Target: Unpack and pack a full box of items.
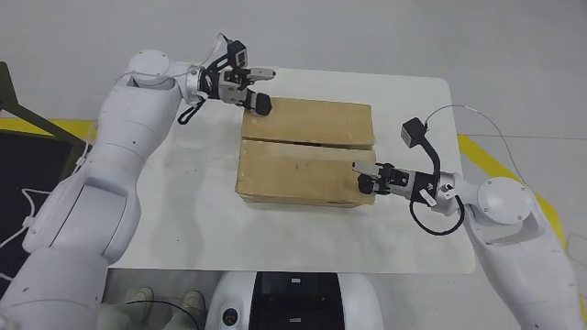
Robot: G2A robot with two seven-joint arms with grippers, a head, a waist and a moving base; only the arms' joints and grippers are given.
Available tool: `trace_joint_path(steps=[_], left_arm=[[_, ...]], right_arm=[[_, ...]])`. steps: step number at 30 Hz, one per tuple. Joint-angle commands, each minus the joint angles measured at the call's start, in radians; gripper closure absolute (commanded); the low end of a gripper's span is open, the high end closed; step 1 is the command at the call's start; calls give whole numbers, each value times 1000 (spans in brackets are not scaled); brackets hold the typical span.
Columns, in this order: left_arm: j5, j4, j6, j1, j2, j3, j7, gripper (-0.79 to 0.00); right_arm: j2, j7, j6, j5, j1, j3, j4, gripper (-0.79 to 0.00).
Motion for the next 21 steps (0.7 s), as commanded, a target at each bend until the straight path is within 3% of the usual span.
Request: trace_joint_path(steps=[1,13,21], left_arm=[[-10,-6,-1,2,6,10,0,-785],[-55,-9,-12,-6,28,46,0,-785],[-77,-3,-20,-13,35,57,0,-785]], right_arm=[[-1,-17,-5,3,0,-1,-5,-785],[-5,-97,22,7,89,2,0,-785],[-12,-89,88,36,183,-46,114,-785]])
